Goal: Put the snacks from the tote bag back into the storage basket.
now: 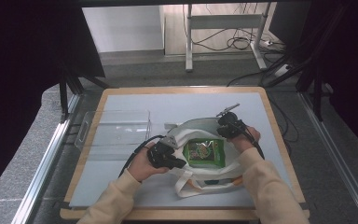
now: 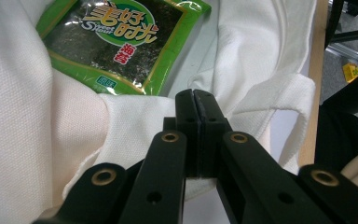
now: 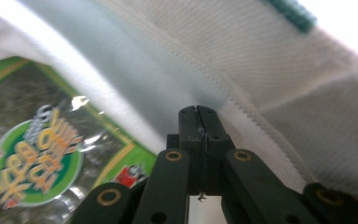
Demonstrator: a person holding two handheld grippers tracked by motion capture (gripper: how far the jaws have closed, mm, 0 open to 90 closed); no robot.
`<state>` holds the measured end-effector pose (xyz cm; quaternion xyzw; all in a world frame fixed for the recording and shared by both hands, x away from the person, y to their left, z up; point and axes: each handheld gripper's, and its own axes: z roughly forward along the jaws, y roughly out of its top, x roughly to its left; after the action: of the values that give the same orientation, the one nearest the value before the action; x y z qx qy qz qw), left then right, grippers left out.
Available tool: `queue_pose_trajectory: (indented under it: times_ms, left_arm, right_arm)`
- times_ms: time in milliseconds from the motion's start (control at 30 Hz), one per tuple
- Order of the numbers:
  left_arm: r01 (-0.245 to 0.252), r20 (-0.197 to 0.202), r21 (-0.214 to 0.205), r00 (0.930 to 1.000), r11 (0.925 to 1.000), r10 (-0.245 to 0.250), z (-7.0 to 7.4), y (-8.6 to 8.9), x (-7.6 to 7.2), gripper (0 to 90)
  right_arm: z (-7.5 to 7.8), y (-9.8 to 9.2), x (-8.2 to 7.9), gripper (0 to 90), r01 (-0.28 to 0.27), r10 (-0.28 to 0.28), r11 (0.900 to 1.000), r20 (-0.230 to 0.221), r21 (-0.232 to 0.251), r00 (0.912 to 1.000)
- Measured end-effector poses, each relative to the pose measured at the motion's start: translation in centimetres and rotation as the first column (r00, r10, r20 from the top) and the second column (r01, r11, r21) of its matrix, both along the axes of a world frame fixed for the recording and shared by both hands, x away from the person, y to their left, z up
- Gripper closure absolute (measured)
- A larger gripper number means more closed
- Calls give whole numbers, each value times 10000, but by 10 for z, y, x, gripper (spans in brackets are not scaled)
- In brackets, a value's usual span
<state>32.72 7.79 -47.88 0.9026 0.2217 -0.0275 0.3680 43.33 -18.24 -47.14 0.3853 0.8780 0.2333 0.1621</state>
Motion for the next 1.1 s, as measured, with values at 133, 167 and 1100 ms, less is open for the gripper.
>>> queue_pose_trajectory:
  times_ms: [133,167,1100]
  left_arm:
    - [6,8,21,10000,10000,-6,0,0,0,899]
    - [16,23,25,10000,10000,-16,0,-1,0,900]
    - [-596,667,-816,9956,9949,651,21,16,-6,883]
  right_arm:
    - [9,-1,-15,892,-287,288,9993,-35,257,9996]
    - [11,-2,-18,891,-362,363,9987,-10,361,9993]
    - [24,-21,-58,866,-502,545,9894,-278,1362,9981]
